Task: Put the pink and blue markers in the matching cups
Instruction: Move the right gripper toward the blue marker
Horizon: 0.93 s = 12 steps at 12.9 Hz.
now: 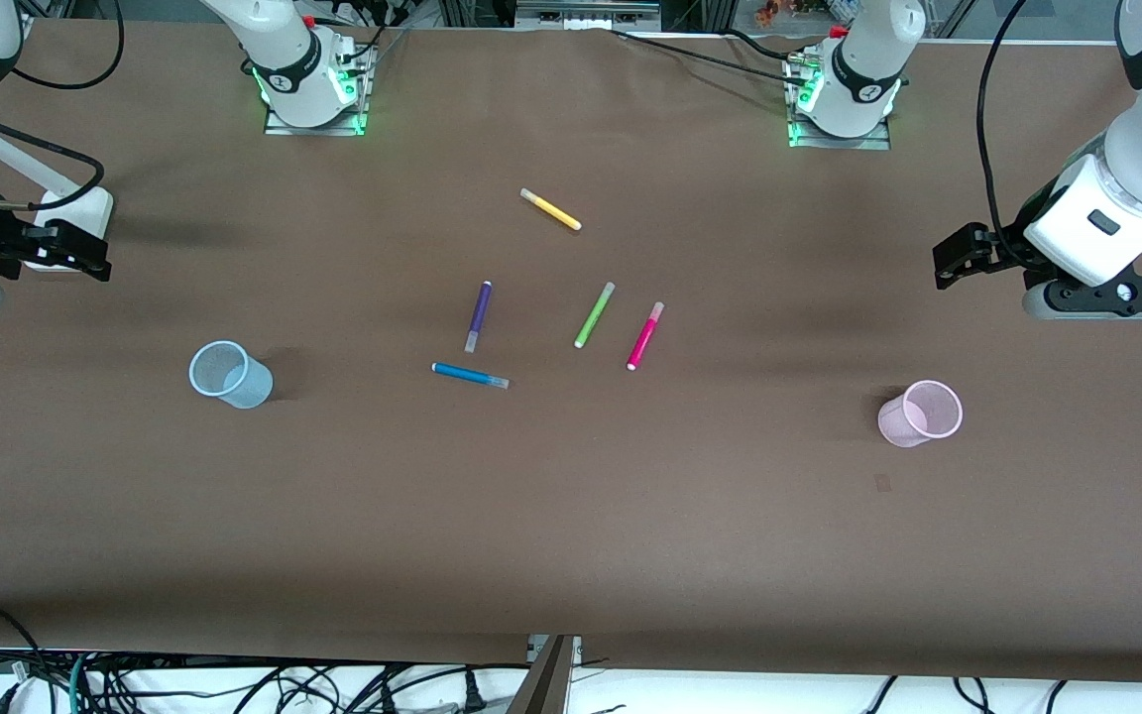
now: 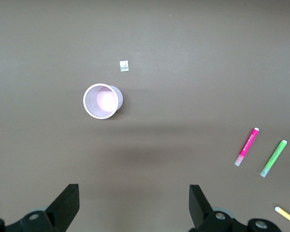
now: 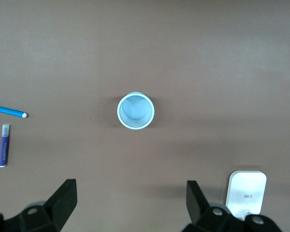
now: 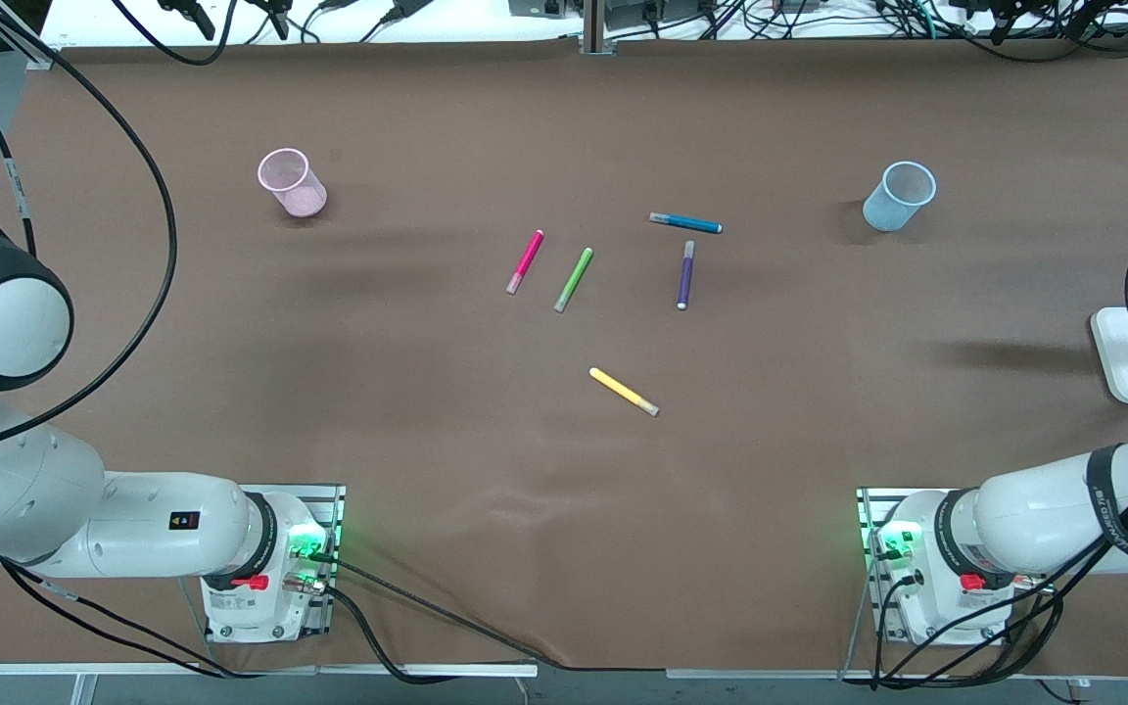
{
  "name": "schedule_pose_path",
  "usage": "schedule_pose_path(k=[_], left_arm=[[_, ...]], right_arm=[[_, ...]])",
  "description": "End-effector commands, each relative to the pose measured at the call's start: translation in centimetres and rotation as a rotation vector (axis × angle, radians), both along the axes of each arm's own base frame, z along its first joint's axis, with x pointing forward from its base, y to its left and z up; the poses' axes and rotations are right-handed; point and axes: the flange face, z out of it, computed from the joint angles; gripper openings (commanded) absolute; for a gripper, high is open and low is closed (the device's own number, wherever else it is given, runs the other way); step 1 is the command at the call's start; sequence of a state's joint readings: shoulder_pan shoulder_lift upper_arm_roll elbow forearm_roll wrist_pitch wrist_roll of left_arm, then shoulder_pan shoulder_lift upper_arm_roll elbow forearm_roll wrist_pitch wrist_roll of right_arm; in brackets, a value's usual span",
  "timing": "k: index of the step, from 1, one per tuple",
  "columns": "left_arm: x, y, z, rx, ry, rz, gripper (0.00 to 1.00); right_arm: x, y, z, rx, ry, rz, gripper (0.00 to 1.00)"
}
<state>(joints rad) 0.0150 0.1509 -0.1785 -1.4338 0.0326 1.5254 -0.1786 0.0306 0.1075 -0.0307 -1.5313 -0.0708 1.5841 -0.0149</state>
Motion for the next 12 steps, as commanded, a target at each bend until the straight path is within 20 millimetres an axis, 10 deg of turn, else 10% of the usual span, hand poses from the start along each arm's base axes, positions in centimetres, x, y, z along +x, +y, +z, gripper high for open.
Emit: schedule_pose_path(k=[1, 12], left_arm=[[0.3, 0.1, 0.7, -0.021, -0.003, -0.016, 1.0], [0.3, 0.1, 0.6, -0.021, -0.001, -0.016, 1.0]], right_arm=[[0.1, 0.1, 0.5, 0.015, 0.001, 0.002, 1.0], [0.8, 3.4, -1.4, 0.015, 0.032, 0.043, 1.0]])
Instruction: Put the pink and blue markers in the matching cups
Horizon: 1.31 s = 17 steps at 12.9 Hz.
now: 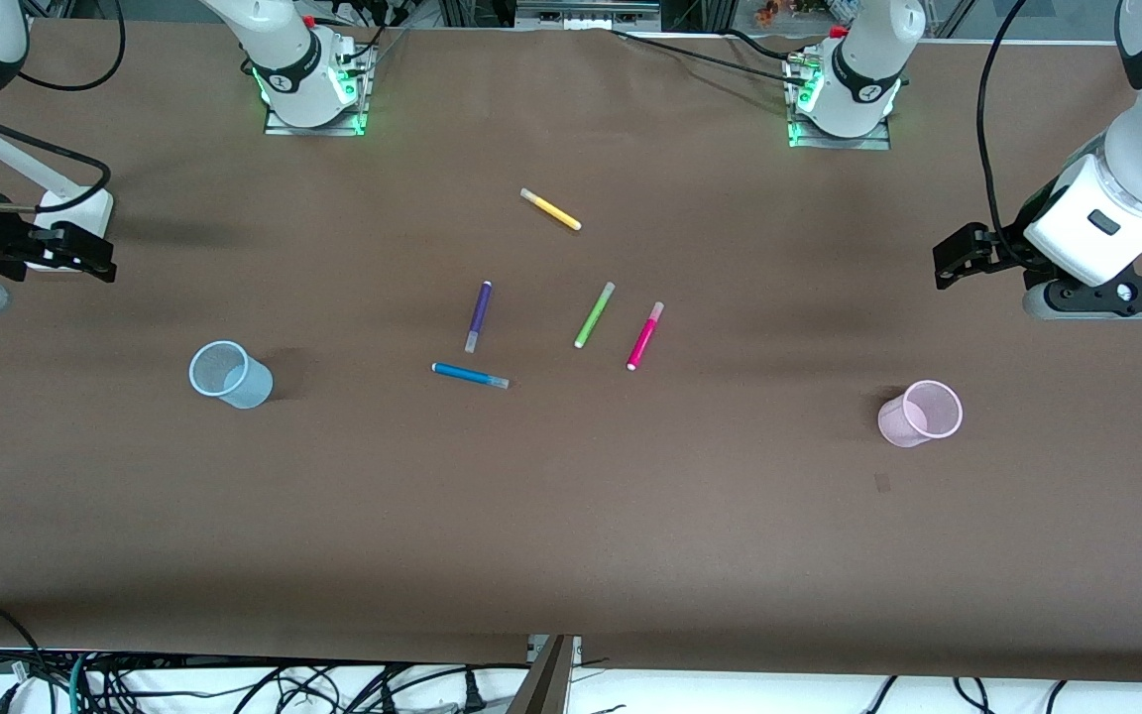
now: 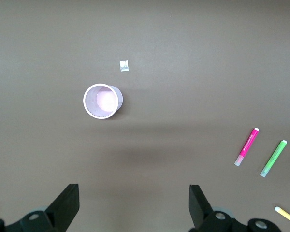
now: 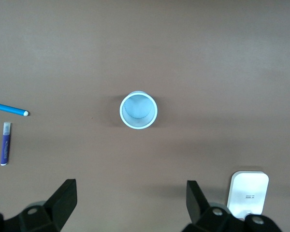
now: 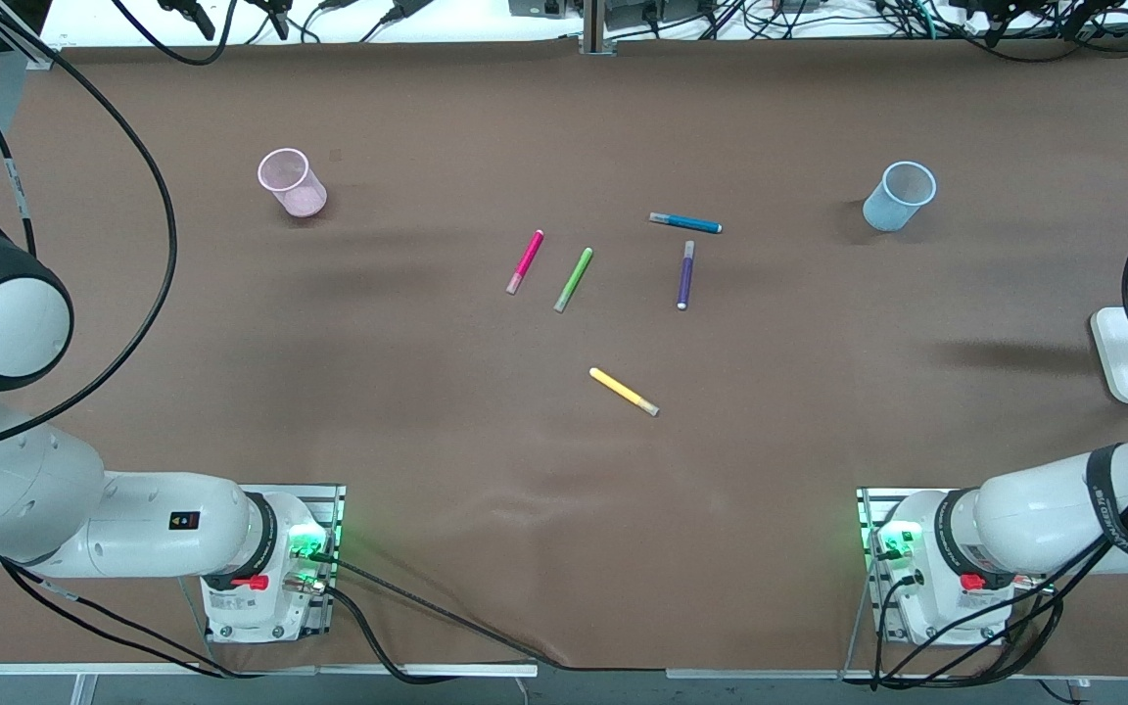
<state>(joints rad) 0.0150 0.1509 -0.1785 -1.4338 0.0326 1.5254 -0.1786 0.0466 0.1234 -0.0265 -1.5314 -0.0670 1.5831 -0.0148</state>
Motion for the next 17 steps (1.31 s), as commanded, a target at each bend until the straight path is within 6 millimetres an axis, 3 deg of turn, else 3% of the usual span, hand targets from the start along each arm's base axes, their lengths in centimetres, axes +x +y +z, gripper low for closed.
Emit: schedule_pose_path(k=[1, 4, 6, 8, 12, 14, 17], left_arm=[[0.3, 0.1, 0.6, -0.021, -0.001, -0.016, 1.0], [0.3, 0.2, 0.6, -0.022, -0.001, -0.014, 1.0], [0.3, 0.1, 0.6, -0.021, -0.001, -0.016, 1.0], [0.3, 0.2, 0.5, -0.022, 0.001, -0.014, 1.0], [0.3, 0.1, 0.4, -0.022, 0.004, -0.016, 1.0], [0.3, 0.1, 0.4, -0.022, 0.002, -0.016, 1.0], [0.2, 0.2, 0.5, -0.022, 0.002, -0.014, 1.0]], right_arm=[[0.5, 3.2, -0.7, 0.011, 0.019, 0.04, 1.0], [0.7, 6.8, -1.9, 0.009, 0.03, 0.102, 1.0], [1.2, 9.4, -4.2, 0.025, 0.068, 0.147, 1.0], [2.0, 12.1, -7.9, 0.04, 0.118, 0.179, 1.0], [2.2, 18.6, -12.8, 0.025, 0.145, 0.28, 1.0], [2.3, 21.5, -16.1, 0.02, 0.165, 0.32, 1.0], [1.4, 27.8, -20.6, 0.014, 0.148, 0.41, 1.0]])
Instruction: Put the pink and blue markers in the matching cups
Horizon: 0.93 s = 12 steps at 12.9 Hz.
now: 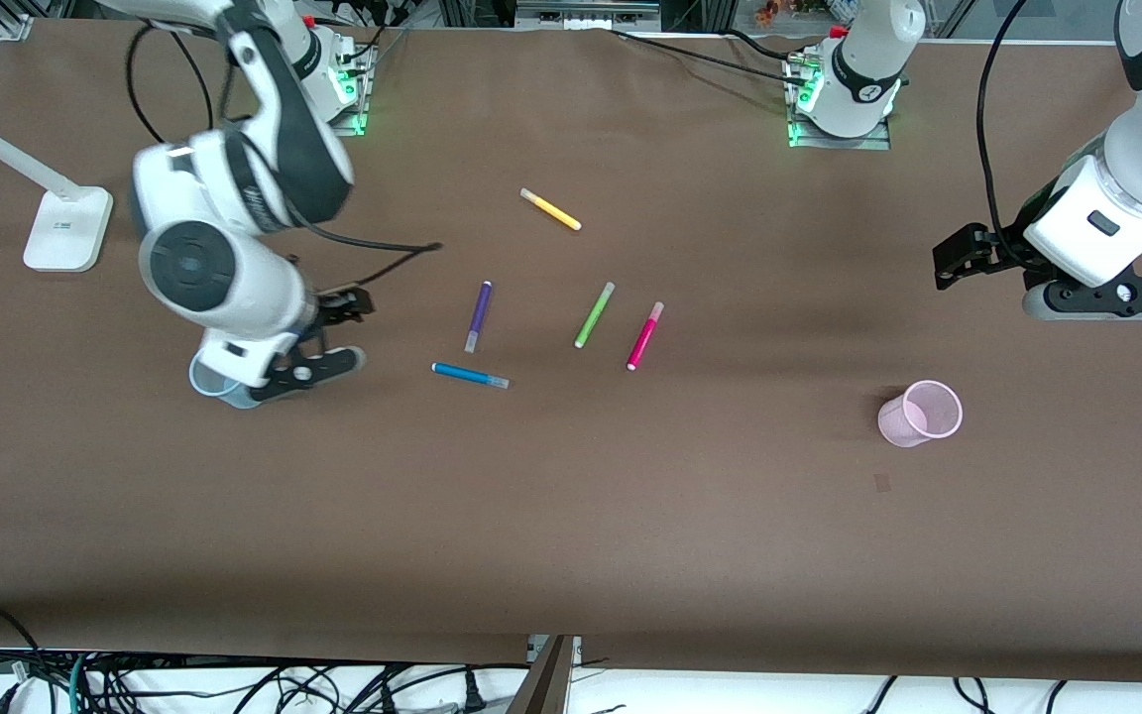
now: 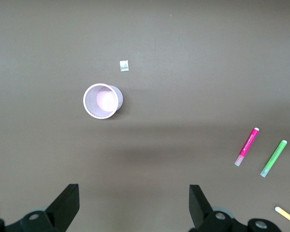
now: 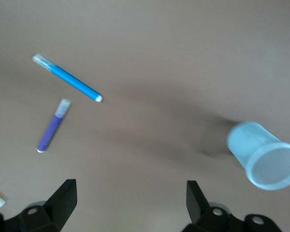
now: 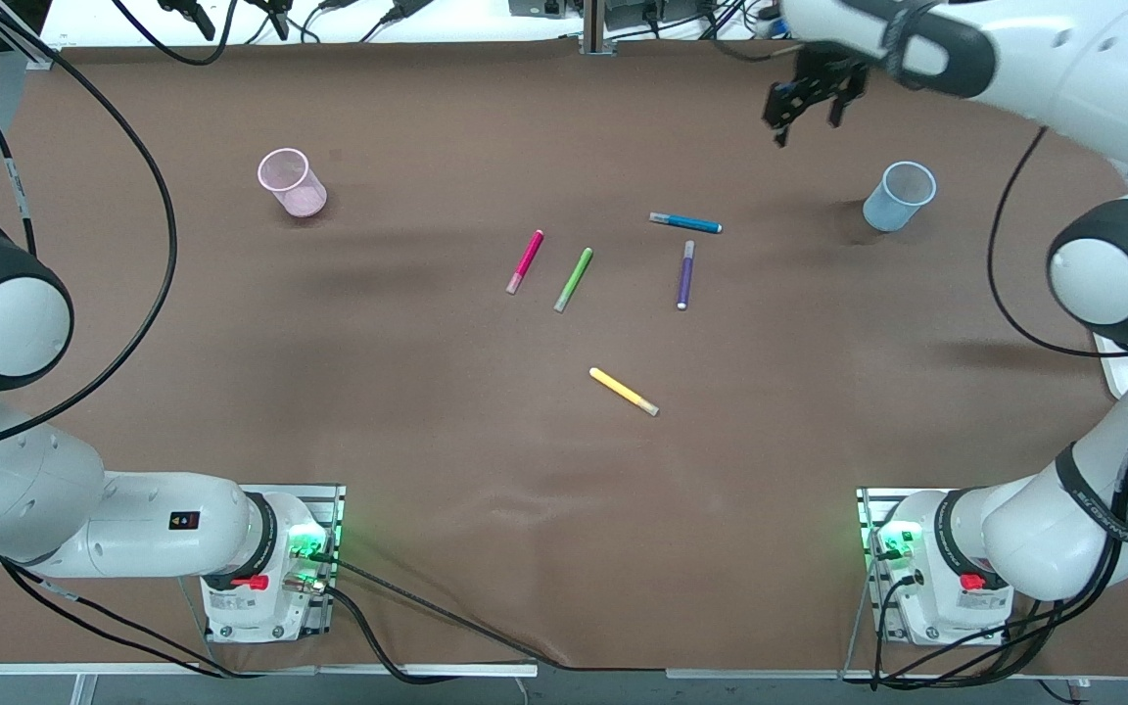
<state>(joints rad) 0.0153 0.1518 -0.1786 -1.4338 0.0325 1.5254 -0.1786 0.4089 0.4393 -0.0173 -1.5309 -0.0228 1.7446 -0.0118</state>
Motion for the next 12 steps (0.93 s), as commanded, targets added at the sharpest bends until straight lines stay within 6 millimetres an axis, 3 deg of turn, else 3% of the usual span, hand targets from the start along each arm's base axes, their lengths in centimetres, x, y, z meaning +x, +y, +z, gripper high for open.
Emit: schedule_pose_path(k=[1, 7, 12], left_arm=[[0.3, 0.2, 0.5, -0.022, 0.003, -0.014, 1.0], [0.2, 0.0, 0.4, -0.021, 0.007, -0.016, 1.0], [-0.4, -6.8, -1.2, -0.019, 0.031, -0.029, 1.0]], right_arm=[[-0.4, 4.9, -3.1, 0.017, -0.028, 0.063, 1.0], [-1.8, 11.0, -9.7, 0.038, -0.067, 0.166, 1.0], [-1.9, 13.1, -14.2, 0.08, -0.119, 0.265, 1.0]])
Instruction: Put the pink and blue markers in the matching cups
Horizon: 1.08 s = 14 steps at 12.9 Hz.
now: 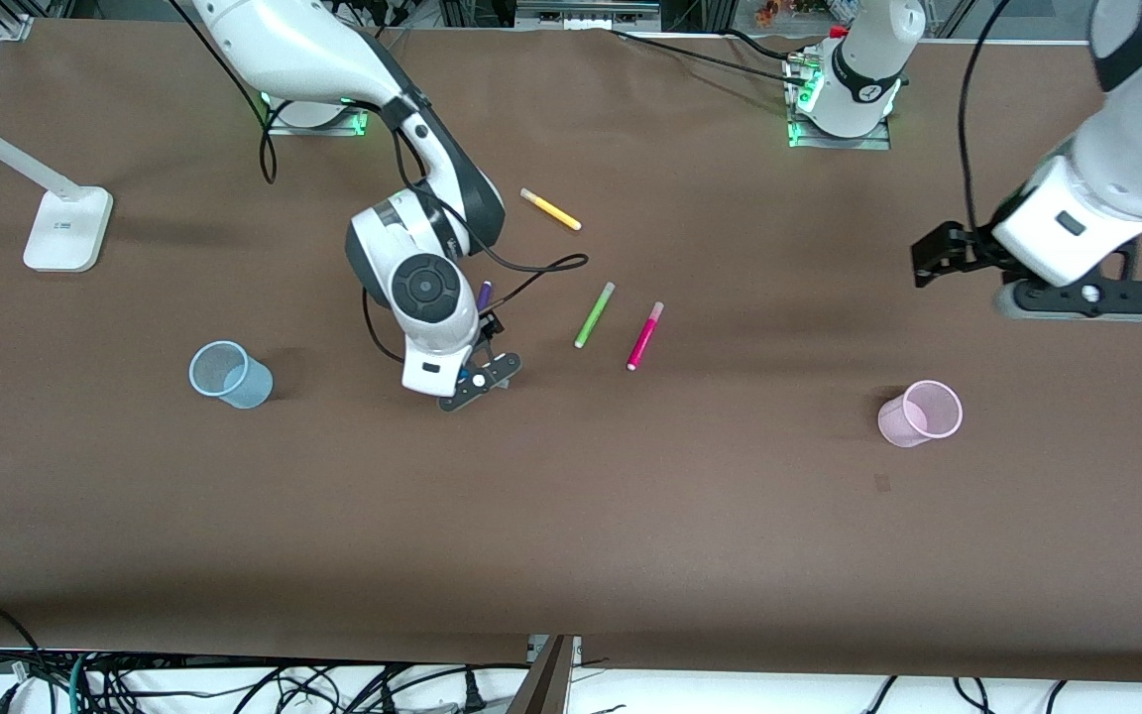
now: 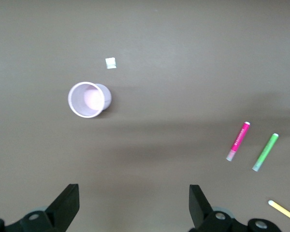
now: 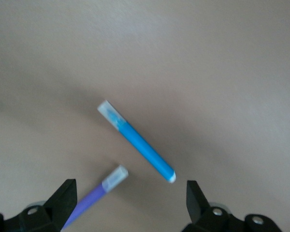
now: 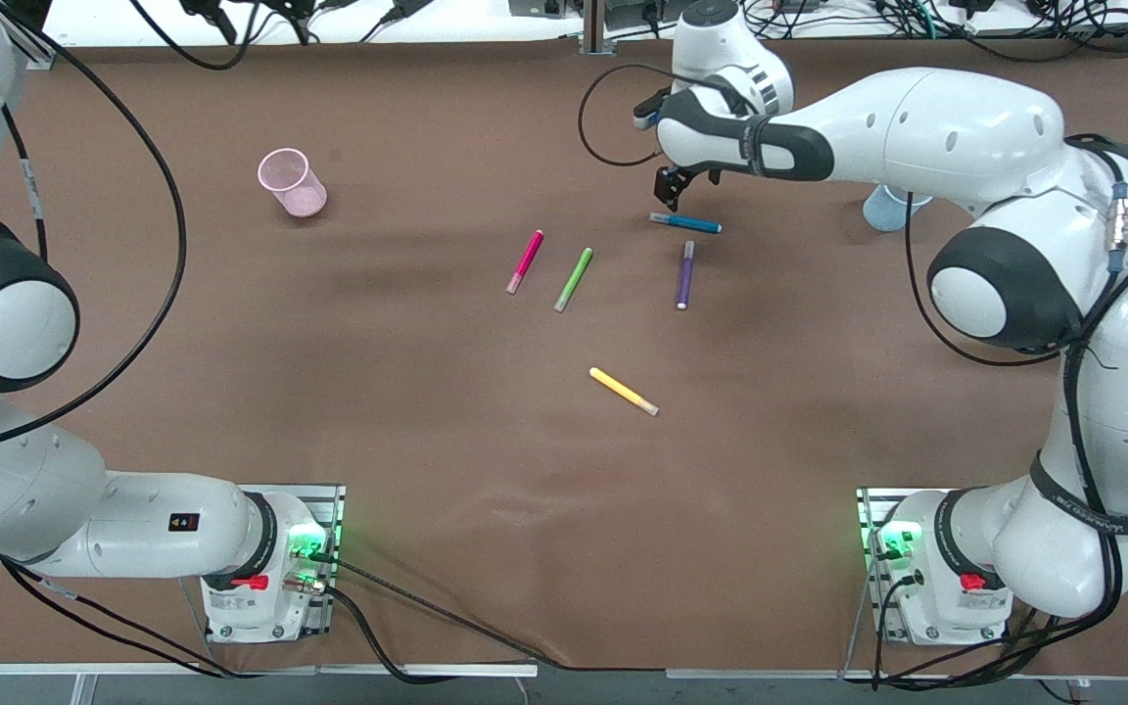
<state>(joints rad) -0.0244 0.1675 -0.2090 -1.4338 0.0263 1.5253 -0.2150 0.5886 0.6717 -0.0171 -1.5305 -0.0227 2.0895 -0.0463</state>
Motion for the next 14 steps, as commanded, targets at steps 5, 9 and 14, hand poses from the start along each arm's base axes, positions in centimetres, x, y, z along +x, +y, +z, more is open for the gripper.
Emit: schedule_pose_path(k=[5, 9, 14], left_arm=[[1.2, -8.2, -5.7, -0.023, 0.048, -0.015, 1.0], [2.3, -11.9, -10.9, -0.052, 0.063, -0.056, 1.0], [0.5, -14.9, -18.2, -0.044, 0.046, -0.069, 1.0]], right_arm=[[0.9, 0.7, -4.5, 0.059, -0.067, 0.152, 1.0], [-0.2, 1.0, -6.2, 0.064, -0.068, 0.202, 1.0], [-0.3, 1.2, -6.7, 0.061, -0.064, 0.207, 0.83]])
